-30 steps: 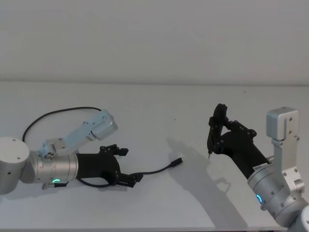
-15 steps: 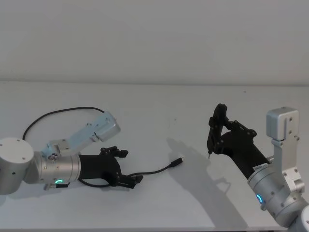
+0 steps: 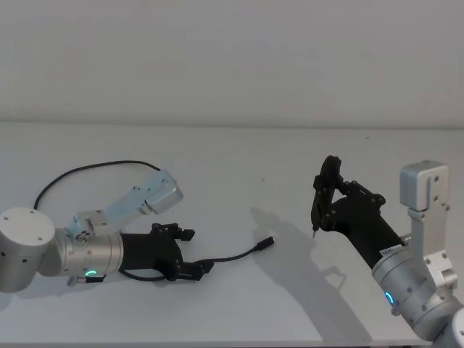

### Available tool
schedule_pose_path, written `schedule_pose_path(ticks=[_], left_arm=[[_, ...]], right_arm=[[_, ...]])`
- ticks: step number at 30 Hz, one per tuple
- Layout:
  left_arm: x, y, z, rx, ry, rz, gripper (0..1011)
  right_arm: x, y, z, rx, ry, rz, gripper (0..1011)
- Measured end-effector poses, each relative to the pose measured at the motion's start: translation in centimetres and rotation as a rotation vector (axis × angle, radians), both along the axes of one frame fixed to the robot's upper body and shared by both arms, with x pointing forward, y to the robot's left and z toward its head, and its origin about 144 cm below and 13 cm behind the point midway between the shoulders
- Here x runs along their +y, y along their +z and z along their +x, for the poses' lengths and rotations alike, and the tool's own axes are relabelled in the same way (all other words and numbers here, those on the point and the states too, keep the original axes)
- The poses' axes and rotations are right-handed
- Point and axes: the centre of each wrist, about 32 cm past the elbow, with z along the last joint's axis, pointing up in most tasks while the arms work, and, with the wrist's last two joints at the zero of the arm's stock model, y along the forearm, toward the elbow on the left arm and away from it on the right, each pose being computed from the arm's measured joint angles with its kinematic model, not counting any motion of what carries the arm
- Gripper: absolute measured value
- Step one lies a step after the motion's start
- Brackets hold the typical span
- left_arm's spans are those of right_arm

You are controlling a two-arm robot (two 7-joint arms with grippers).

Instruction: Pick up the data cable with the one hand.

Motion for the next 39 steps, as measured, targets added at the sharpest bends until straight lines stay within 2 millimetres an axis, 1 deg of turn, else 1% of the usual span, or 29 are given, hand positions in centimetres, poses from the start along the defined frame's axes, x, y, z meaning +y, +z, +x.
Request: schedule_pose_path(ticks=[3,4,8,39], left_arm=[[-0.04,-0.02,0.01,0.000,0.000,0.001,784],[-0.04,-0.02,0.01,0.001,0.000,0.001,747],[-0.05,-0.03,0.03,0.000,0.002,0.002,702],[-0.08,-0.11,0.05,0.000,0.006,0.008,506]], right_arm=[[0.00,0.00,0.00,0.000,0.000,0.000,275],[0.00,0.00,0.00,0.000,0.000,0.000,275],[0.00,0.00,0.00,0.000,0.000,0.000,274],[0.00,0.00,0.00,0.000,0.000,0.000,275]])
